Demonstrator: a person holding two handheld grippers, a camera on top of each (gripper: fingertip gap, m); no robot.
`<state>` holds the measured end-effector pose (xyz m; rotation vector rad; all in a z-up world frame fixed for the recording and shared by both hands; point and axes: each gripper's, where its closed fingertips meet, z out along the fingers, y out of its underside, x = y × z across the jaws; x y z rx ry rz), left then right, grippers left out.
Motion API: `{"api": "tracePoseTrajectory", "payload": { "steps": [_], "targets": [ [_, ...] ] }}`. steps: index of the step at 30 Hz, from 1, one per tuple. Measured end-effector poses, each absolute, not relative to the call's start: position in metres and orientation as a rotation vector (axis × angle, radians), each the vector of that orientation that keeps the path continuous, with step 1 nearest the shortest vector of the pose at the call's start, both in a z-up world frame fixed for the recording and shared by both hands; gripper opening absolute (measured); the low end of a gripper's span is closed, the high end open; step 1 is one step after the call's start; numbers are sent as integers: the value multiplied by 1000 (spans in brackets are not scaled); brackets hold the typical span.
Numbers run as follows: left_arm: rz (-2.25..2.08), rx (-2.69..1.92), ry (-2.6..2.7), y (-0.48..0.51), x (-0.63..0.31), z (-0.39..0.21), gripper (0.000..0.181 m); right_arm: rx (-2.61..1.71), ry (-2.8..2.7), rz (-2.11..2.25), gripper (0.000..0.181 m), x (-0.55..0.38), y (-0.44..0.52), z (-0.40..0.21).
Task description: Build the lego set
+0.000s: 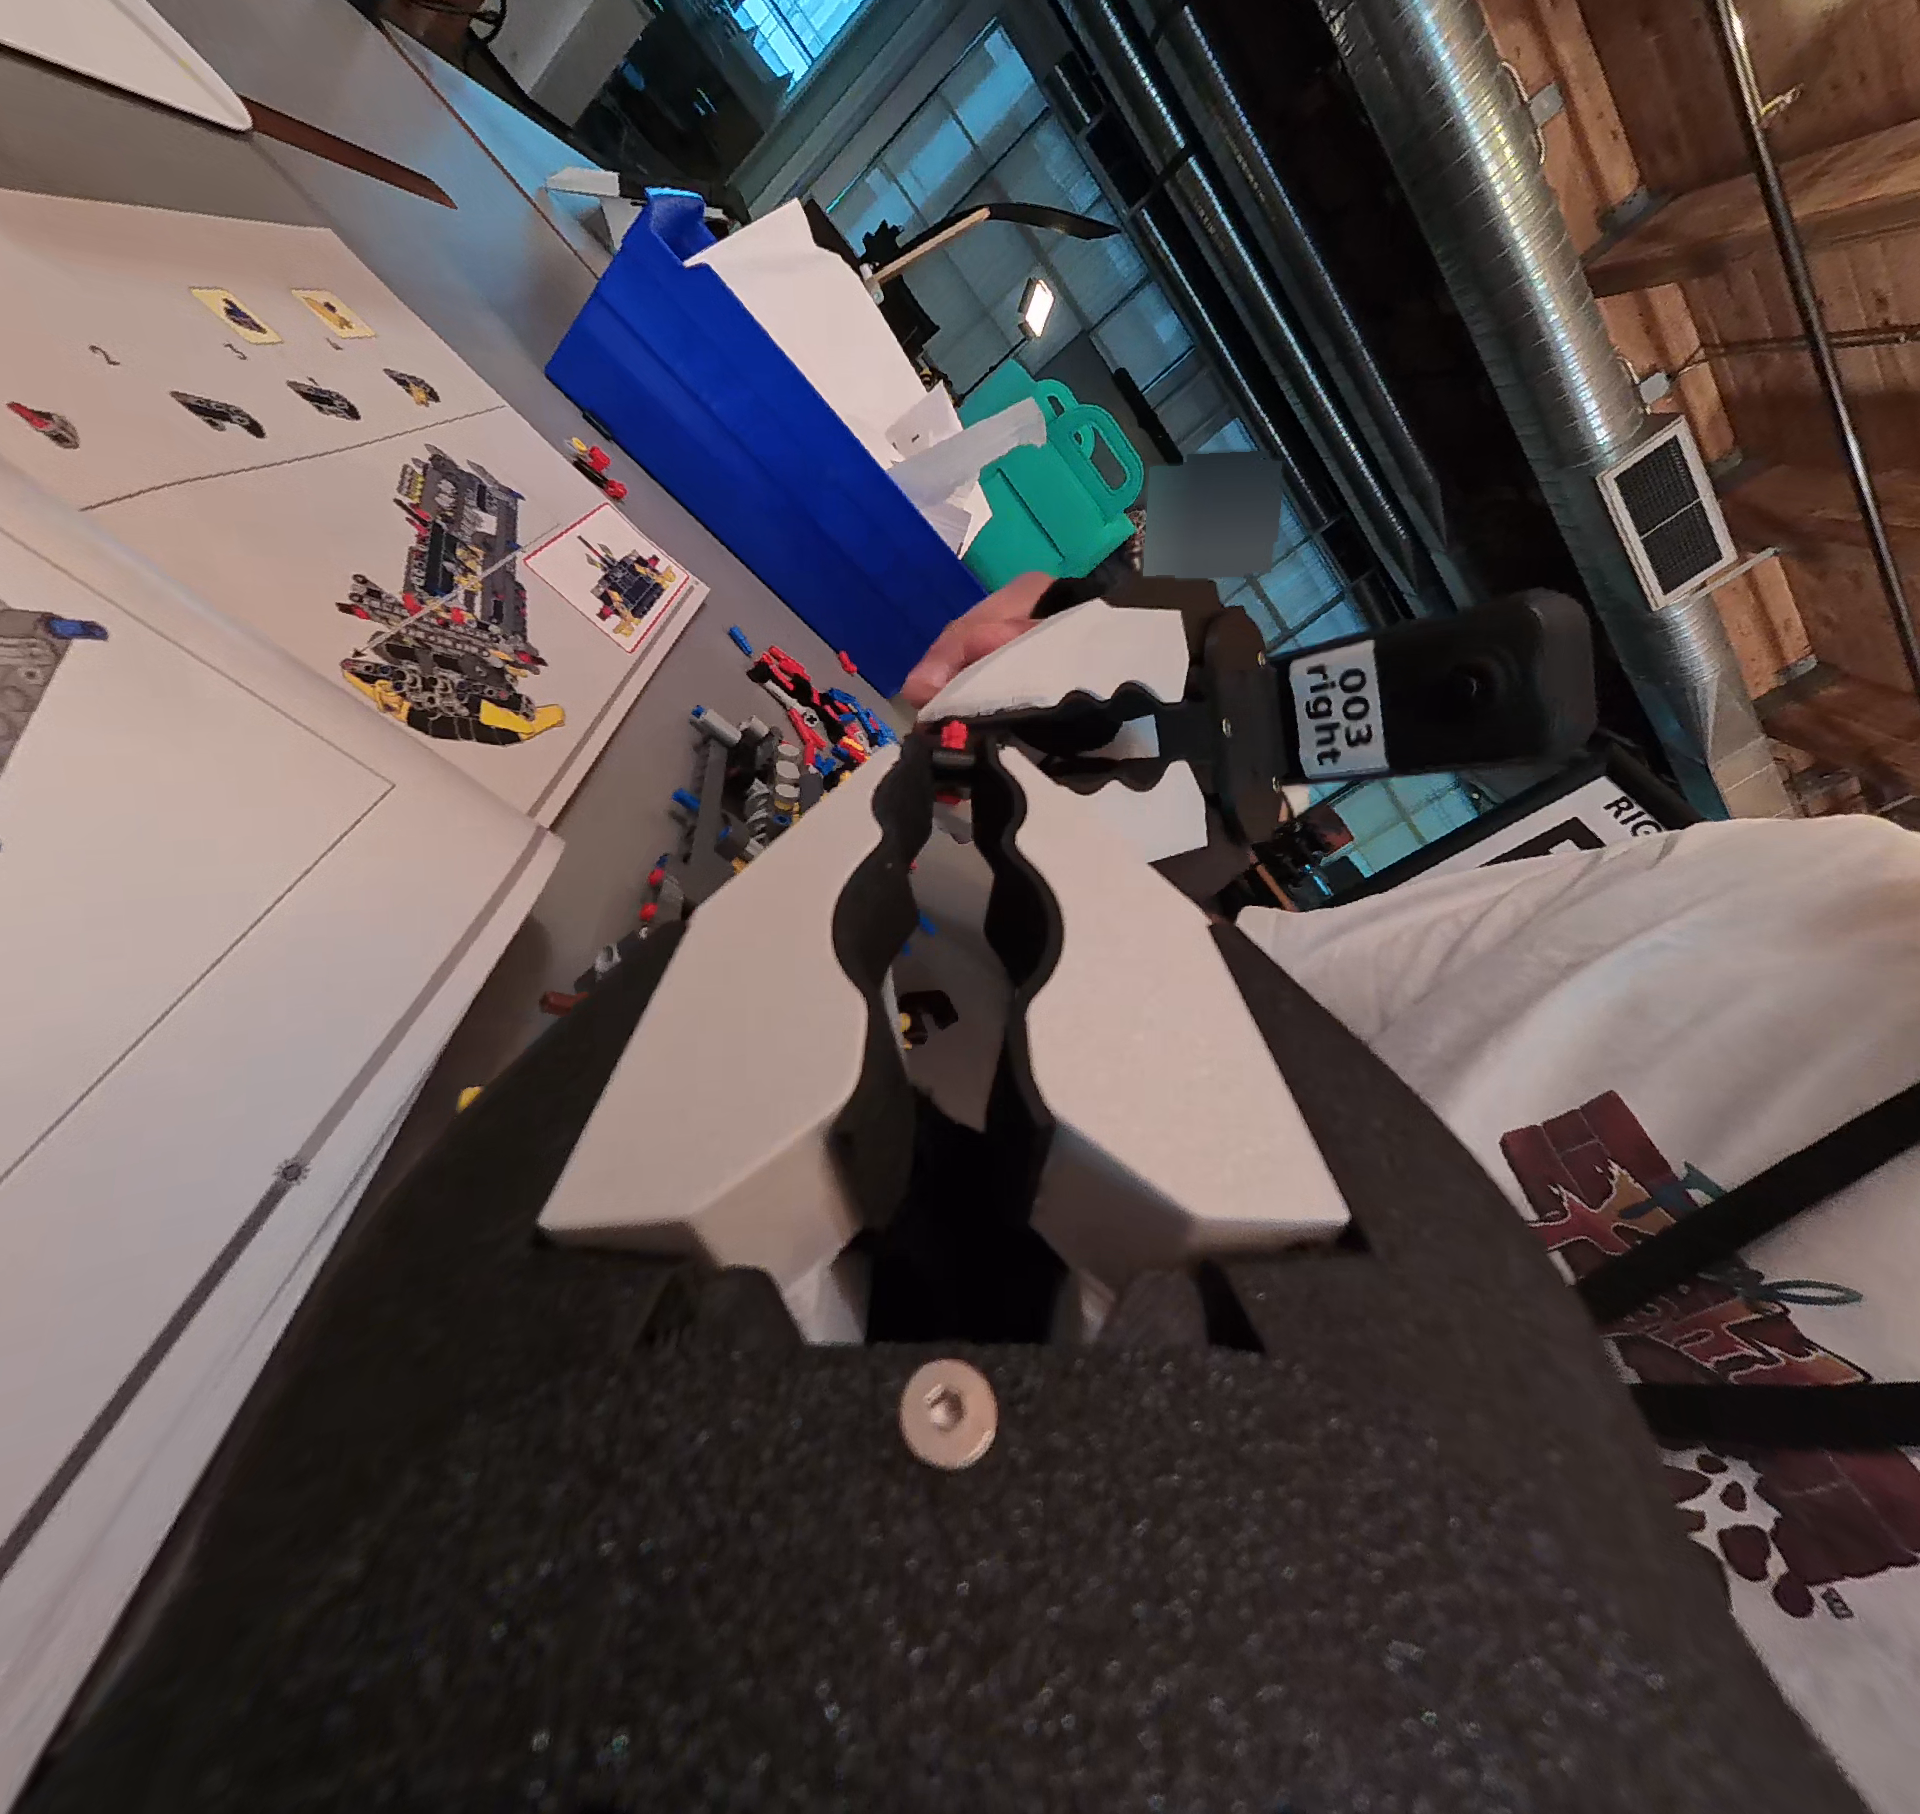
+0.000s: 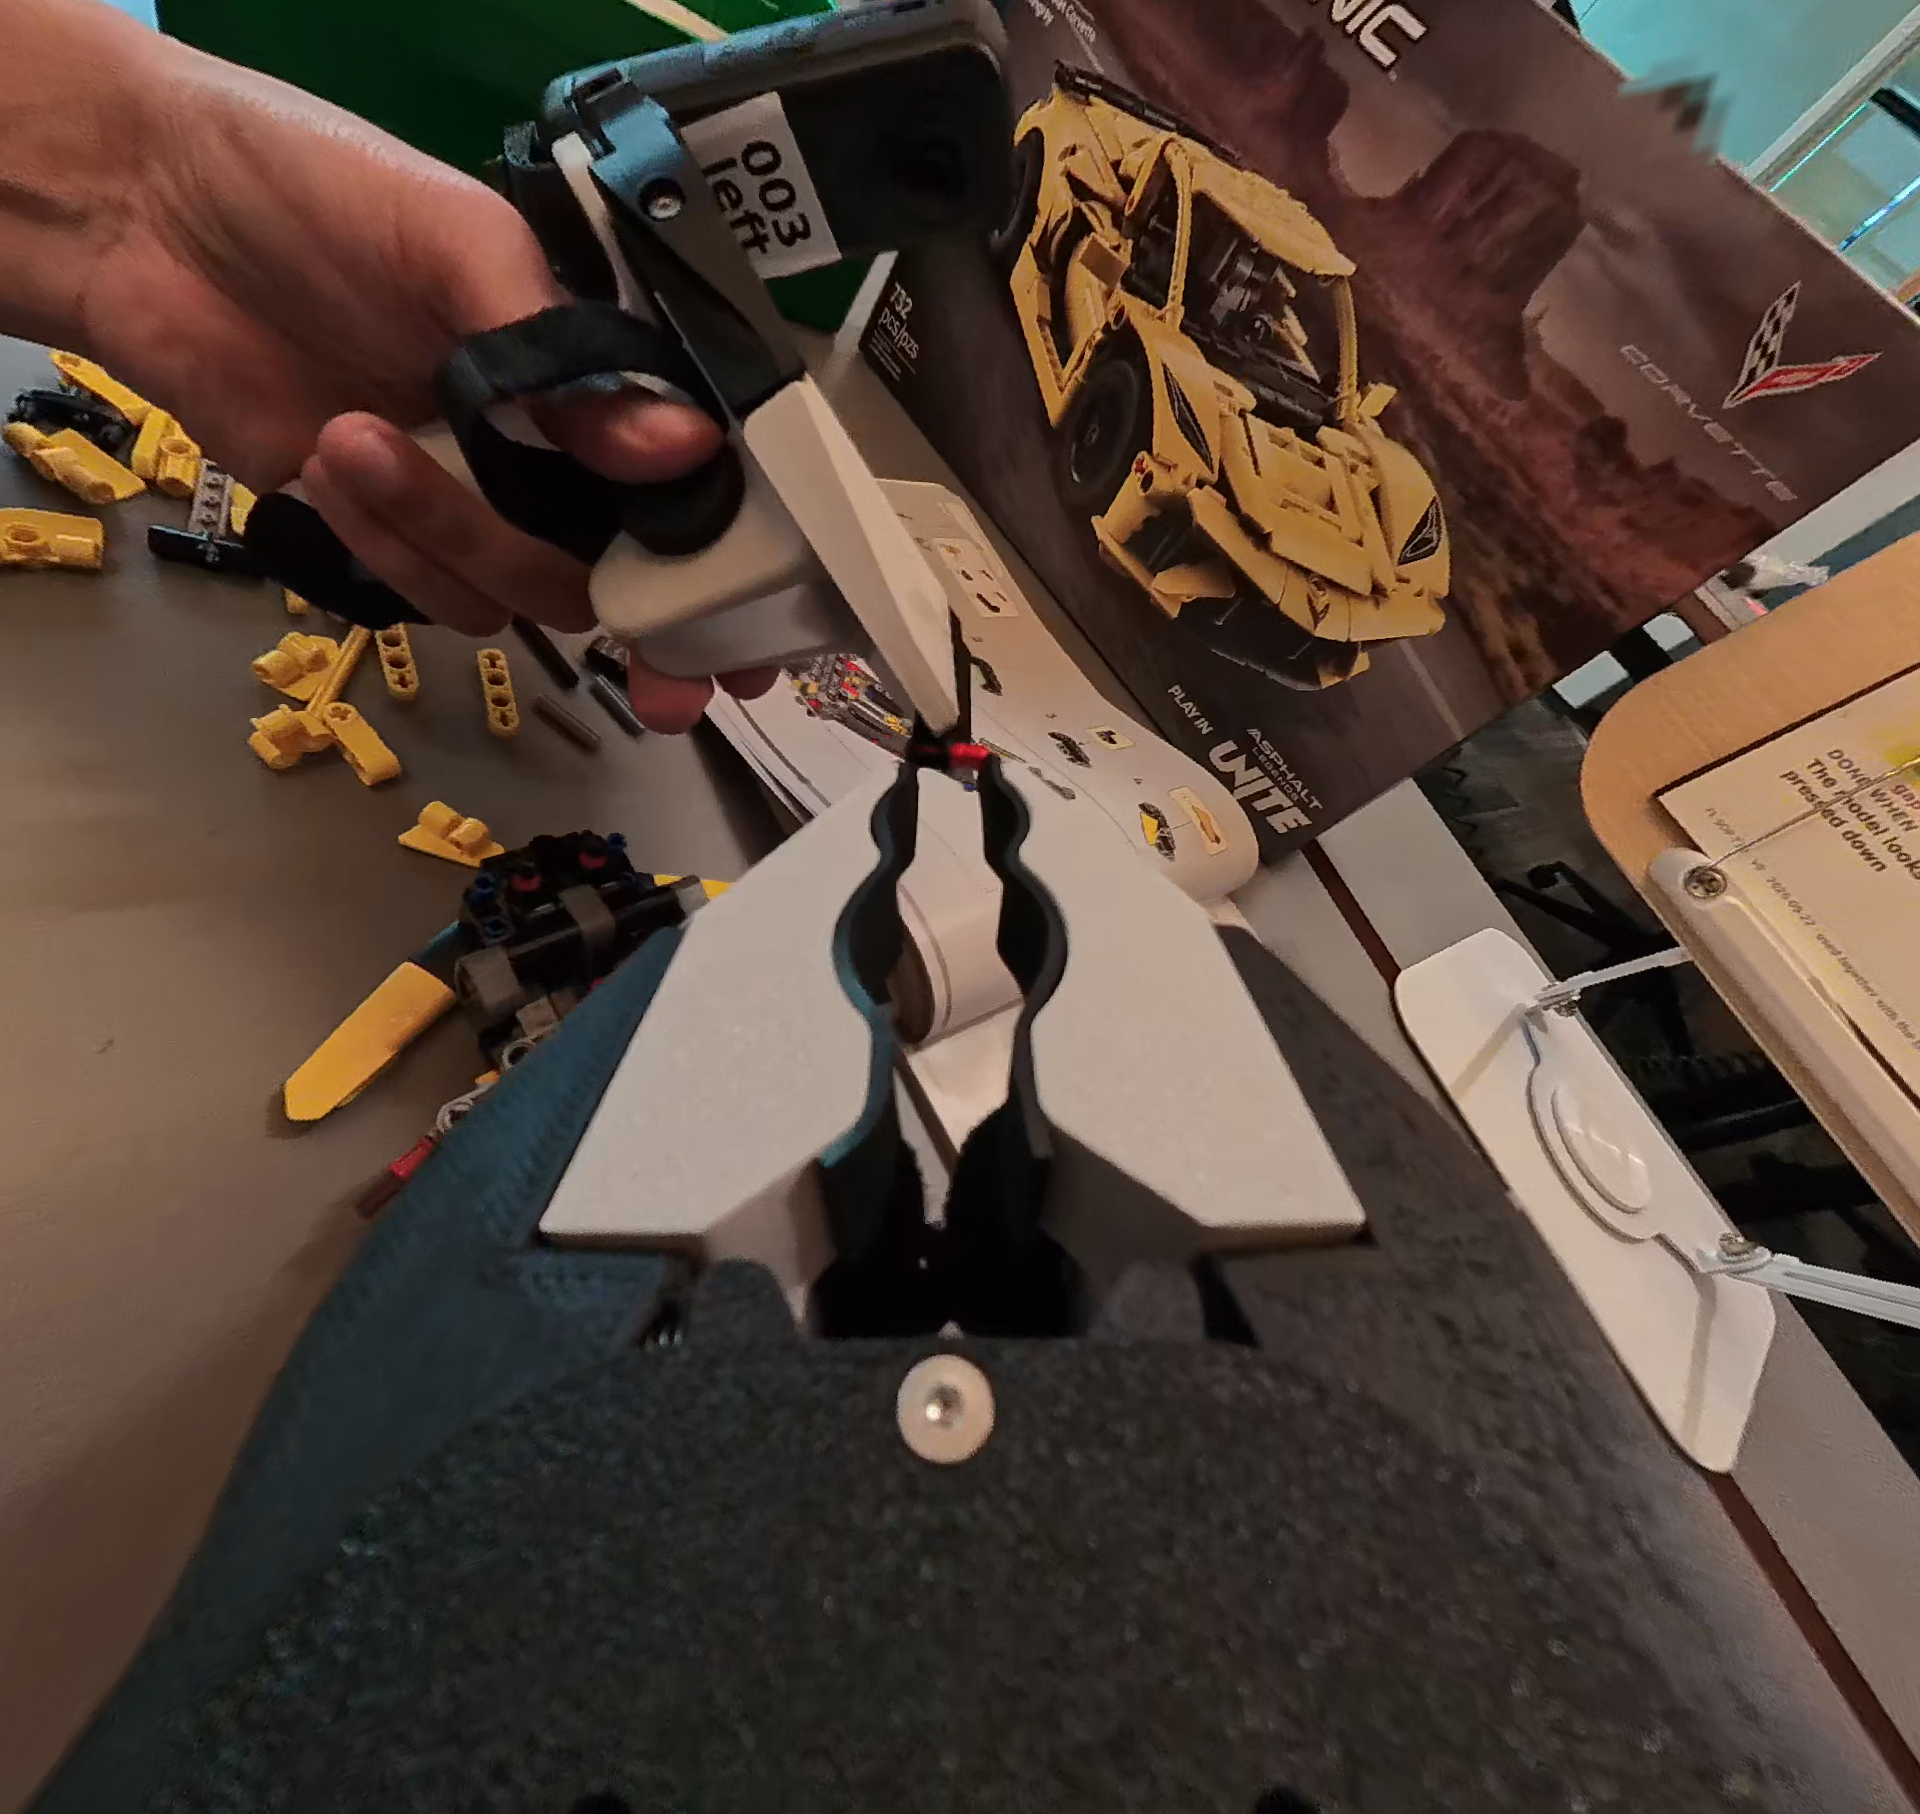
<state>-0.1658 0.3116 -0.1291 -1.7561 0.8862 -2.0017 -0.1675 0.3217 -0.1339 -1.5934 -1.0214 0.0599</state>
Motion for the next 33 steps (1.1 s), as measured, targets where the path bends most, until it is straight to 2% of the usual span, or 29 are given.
{"api": "tracePoseTrajectory", "payload": {
  "steps": [5, 9, 13, 15, 21, 33],
  "targets": [
    [-1872, -1644, 1056, 309, -171, -122, 6, -1686, -893, 534, 8, -176, 312, -131],
    [-1526, -1250, 1283, 289, -174, -96, 6, -1750, -731, 1339, 36, -188, 287, -114],
    [-1168, -829, 1309, 272, -179, -73, 6, -1644, -521, 2008, 48, -188, 271, -86],
    [-1064, -762, 1345, 266, -177, -74, 6, -1524, -436, 2200, 37, -184, 269, -72],
    [-927, -715, 1377, 265, -175, -77, 6, -1548, -493, 2198, 15, -190, 262, -76],
    [-910, -733, 1397, 266, -175, -81, 6, -1584, -535, 2026, 14, -187, 267, -79]
  ]
}}
